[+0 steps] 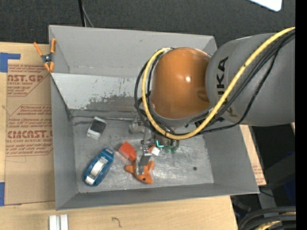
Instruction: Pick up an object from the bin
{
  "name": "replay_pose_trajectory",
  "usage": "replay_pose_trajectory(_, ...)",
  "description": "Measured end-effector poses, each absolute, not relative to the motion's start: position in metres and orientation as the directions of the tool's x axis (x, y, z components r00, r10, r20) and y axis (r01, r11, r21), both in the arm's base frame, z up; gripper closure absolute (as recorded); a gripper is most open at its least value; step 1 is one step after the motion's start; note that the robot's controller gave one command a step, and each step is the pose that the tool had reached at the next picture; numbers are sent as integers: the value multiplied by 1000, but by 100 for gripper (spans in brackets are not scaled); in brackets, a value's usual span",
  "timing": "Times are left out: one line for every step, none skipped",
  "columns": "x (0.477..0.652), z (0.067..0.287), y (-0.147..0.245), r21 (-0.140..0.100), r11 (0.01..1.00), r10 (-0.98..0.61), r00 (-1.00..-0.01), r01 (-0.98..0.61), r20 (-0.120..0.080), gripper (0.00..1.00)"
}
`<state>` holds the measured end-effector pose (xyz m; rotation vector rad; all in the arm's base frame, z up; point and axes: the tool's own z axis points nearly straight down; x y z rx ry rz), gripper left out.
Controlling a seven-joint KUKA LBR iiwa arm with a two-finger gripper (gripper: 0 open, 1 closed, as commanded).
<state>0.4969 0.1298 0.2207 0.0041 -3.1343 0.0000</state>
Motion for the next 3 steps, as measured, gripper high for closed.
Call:
replay_pose_trajectory(499, 225, 129, 1, 1000, 0, -1000, 0, -1, 0)
replay_pose_trajectory(496, 159, 101, 2, 997, 72, -997, 72, -5, 0)
replay_pose_trajectory(494, 138, 86, -1, 972, 235, -972, 235, 4, 0)
